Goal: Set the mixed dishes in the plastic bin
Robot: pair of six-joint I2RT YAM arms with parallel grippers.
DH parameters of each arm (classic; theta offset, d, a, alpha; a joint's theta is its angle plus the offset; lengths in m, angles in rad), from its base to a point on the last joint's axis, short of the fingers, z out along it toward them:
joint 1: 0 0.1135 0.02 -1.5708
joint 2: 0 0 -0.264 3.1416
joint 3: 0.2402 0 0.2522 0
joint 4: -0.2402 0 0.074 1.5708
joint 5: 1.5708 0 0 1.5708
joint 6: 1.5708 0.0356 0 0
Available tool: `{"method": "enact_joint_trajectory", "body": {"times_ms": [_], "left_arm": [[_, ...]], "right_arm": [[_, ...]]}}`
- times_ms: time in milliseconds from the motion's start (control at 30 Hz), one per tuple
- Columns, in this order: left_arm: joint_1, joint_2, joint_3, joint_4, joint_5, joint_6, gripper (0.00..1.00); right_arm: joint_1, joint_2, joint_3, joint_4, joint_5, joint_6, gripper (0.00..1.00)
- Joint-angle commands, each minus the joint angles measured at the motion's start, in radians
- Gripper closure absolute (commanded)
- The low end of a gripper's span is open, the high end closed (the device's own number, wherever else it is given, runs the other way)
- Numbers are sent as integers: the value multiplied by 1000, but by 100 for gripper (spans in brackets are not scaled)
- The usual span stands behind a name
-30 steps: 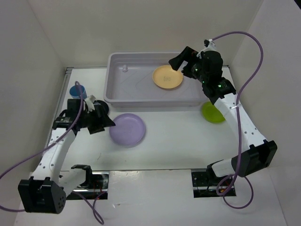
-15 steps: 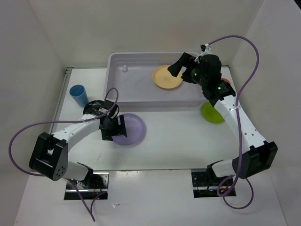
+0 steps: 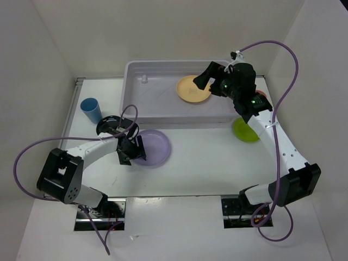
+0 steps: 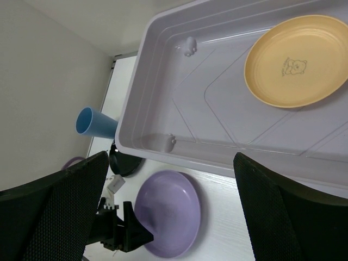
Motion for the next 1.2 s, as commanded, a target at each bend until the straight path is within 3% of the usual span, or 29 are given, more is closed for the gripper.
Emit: {"method": "enact_joint_trajectory", "body": {"times_ms": [0, 200, 333, 500, 533, 600, 633, 700, 900, 1167], "left_arm": [[-6, -35, -1, -6, -15, -25, 19], [3, -43, -20, -7, -35, -25, 19], [3, 13, -29, 51, -35, -25, 30], [3, 26, -40, 73, -44, -34, 57], [3, 26, -40, 73, -44, -34, 71], [3, 15, -49, 73, -54, -34, 81], [3, 6, -49, 73, -54, -34, 91], [3, -5, -49, 61, -63, -34, 100], [-43, -63, -49, 1, -19, -11, 100], [-86, -213, 83, -95, 195, 29, 100]], "right_arm": [[-2, -23, 23, -7, -9, -23, 0], [-2, -14, 23, 12, -38, -23, 0], [-2, -14, 23, 12, -39, -23, 0], [-2, -32, 23, 3, -28, -23, 0], [-11, -32, 23, -6, -28, -23, 0], [-11, -32, 23, -7, -28, -23, 0], [-11, -32, 23, -7, -28, -23, 0], [-11, -32, 23, -7, -28, -23, 0], [-11, -32, 23, -7, -28, -23, 0], [-45, -32, 43, -7, -37, -23, 0]]}}
